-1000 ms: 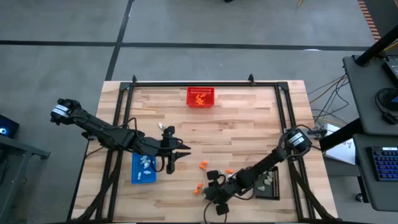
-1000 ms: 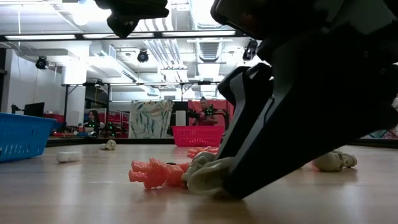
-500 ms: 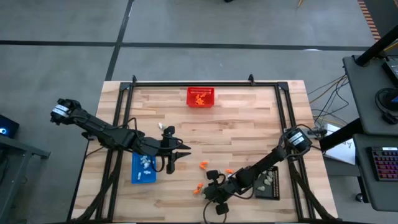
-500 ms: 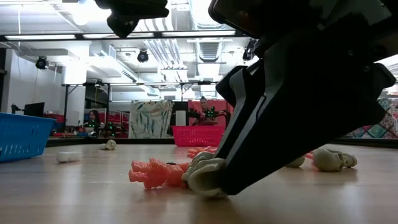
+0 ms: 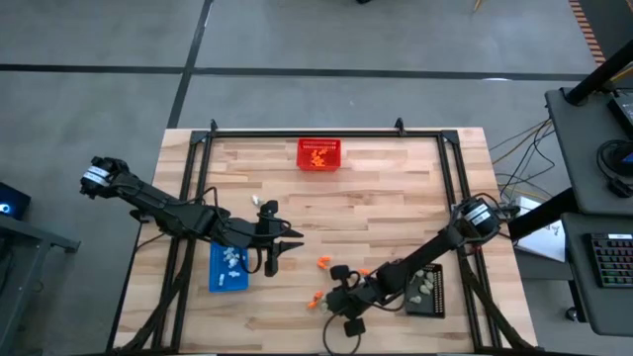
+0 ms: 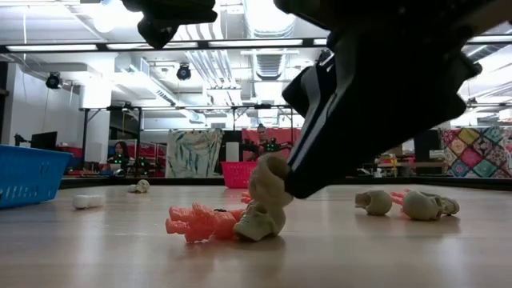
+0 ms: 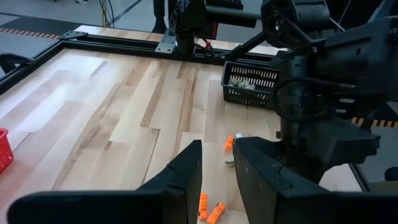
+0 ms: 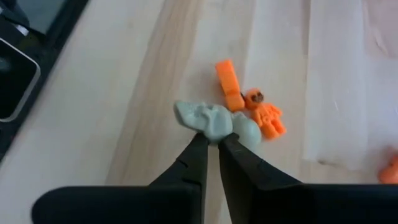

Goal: Sort Halloween decoration
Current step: Put the gray skull toy into the black bin

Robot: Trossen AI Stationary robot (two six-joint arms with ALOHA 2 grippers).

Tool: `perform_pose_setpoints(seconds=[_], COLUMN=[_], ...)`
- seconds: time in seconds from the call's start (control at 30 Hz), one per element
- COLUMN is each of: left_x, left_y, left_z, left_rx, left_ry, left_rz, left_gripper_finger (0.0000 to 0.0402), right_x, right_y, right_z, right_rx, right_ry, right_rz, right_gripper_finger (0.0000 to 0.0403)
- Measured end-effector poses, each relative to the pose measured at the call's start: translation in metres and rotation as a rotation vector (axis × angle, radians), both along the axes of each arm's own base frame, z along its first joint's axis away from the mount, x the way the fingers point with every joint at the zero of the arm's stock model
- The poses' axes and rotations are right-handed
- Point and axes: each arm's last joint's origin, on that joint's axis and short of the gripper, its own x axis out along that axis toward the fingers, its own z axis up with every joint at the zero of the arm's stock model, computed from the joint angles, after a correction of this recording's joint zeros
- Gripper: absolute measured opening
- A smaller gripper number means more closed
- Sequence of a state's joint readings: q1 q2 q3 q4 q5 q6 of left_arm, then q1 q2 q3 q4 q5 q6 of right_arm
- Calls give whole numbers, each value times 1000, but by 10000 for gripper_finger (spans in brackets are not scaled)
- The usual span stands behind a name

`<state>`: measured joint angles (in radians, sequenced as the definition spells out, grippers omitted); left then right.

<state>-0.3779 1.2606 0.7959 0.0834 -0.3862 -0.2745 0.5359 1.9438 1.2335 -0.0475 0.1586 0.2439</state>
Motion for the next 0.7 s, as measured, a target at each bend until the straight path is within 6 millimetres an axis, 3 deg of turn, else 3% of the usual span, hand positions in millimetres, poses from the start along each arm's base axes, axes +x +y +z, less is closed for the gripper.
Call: perform_pose_setpoints(seconds=[0.23,0.7], left_x=[0,0], left_y=[0,0], left_z=[0,0], left_rx=[0,0], left_ry=[0,0], left_rz=[0,0], left_gripper_finger=[77,77], right_x=[0,0], right_y=[-1,-1], right_z=[0,3], right_rx=[-6,-4], right_ry=[2,-6], right_rz=[2,4], right_gripper_finger=[10,8])
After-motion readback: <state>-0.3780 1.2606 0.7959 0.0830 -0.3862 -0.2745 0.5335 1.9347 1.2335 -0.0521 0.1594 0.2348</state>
